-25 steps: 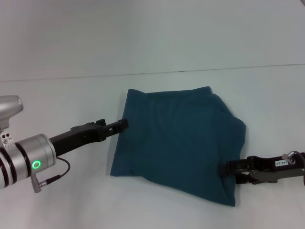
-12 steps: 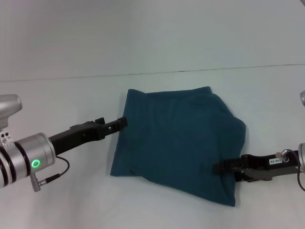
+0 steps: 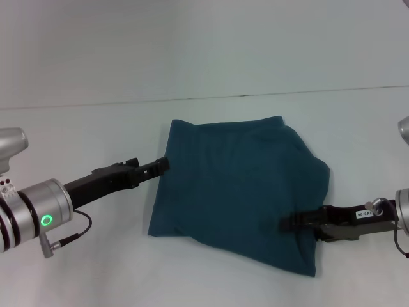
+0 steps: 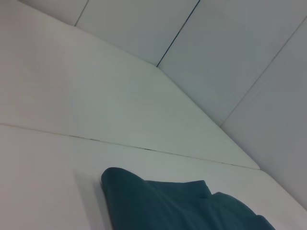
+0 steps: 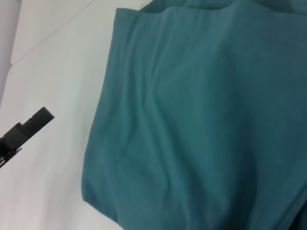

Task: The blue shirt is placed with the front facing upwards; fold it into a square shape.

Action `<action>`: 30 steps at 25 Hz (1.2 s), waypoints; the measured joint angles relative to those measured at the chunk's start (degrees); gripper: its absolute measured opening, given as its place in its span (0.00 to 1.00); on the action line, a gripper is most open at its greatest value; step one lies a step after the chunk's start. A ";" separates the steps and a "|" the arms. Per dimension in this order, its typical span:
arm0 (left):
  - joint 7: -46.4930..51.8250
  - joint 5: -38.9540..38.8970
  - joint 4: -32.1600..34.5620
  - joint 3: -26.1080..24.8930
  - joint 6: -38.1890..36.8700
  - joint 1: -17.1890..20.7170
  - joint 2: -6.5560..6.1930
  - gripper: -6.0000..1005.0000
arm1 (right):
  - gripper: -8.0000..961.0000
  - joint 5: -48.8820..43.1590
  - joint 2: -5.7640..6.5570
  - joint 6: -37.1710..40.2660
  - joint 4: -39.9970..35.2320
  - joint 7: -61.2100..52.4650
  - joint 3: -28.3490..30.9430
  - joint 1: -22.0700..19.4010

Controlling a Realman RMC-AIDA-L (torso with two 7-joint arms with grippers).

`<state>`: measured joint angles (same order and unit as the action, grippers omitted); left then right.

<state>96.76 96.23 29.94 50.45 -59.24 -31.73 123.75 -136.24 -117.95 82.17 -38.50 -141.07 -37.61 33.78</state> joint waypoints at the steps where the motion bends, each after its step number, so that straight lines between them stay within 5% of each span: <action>1: 0.00 0.00 -0.02 0.00 0.00 0.00 0.00 0.91 | 0.92 0.14 -0.03 0.30 0.00 0.00 0.00 0.00; 21: 0.00 0.00 -0.15 0.00 -0.25 0.00 0.00 0.91 | 0.92 1.24 0.00 1.32 0.51 0.50 0.23 -1.78; 30: 0.00 -0.17 -0.06 0.00 -0.27 0.00 0.00 0.91 | 0.92 1.86 -0.97 0.20 0.83 2.00 0.36 -1.85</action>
<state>96.76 96.05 29.89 50.45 -59.51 -31.72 123.75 -134.38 -118.92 82.37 -37.67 -139.07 -37.26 31.93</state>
